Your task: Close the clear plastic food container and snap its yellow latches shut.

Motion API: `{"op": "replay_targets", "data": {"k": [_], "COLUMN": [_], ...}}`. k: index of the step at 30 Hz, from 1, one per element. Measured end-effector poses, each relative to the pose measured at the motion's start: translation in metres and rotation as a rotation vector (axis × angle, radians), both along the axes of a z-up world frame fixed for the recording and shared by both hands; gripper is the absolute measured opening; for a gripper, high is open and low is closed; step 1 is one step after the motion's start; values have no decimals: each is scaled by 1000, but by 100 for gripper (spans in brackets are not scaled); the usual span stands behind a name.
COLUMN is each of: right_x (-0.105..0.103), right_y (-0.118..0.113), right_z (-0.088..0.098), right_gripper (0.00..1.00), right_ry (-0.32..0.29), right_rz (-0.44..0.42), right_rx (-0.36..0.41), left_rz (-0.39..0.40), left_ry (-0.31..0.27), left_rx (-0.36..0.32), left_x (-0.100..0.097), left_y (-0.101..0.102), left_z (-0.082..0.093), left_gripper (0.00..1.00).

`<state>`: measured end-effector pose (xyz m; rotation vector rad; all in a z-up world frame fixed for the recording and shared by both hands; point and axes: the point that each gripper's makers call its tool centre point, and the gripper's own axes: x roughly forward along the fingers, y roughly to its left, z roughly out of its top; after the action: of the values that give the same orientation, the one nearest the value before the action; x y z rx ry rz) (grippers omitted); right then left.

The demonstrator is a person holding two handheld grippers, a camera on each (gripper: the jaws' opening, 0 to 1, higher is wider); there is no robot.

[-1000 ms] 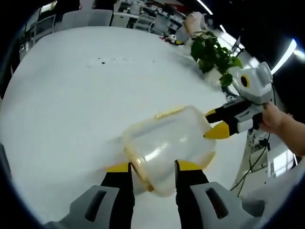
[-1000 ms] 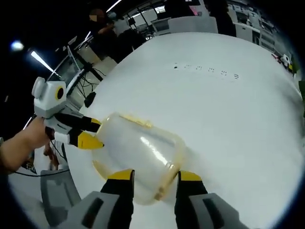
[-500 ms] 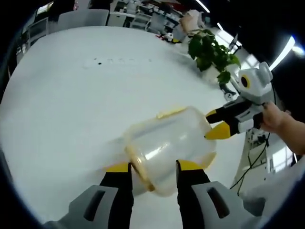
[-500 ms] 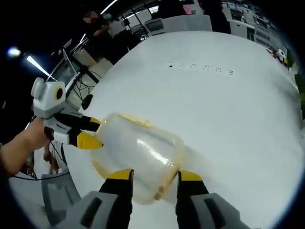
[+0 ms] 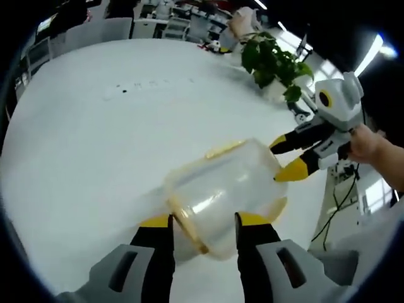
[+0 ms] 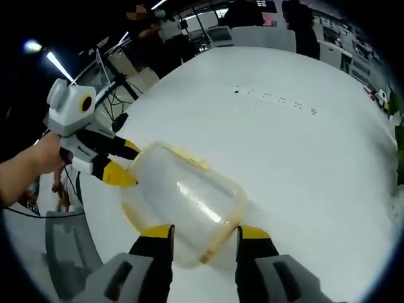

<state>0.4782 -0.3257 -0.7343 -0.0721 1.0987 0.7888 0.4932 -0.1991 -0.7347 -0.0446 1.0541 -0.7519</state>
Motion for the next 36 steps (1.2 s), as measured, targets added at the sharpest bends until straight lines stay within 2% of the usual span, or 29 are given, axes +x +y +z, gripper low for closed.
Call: {"op": "replay_targets", "data": {"k": [5, 10, 16, 19, 23, 24, 27, 31, 36], "right_x": [1, 1, 3, 1, 4, 2, -1, 1, -1], "right_y": [-2, -6, -8, -3, -4, -3, -5, -6, -7], "right_z": [4, 3, 6, 8, 9, 8, 5, 7, 7], "right_gripper": [42, 39, 42, 46, 45, 45, 47, 45, 44], "right_ry": [-23, -29, -71, -79, -107, -104, -123, -133, -133], "right_rz": [38, 85, 175, 221, 276, 302, 405, 432, 475], "right_rx": [-25, -67, -115, -104, -144, -156, -213, -229, -247], "left_rz": [-18, -67, -120, -159, -234, -276, -312, -373, -412], "left_ry": [-8, -24, -35, -36, -53, -60, -65, -87, -102], "left_rx": [9, 36, 66, 79, 126, 151, 167, 212, 202], "left_x": [2, 0, -2, -5, -6, -7, -10, -11, -9], "left_y": [2, 5, 8, 7, 9, 10, 8, 11, 7], "left_z": [4, 7, 9, 10, 10, 10, 12, 14, 17], "left_gripper": [37, 37, 37, 36, 38, 37, 37, 37, 36]}}
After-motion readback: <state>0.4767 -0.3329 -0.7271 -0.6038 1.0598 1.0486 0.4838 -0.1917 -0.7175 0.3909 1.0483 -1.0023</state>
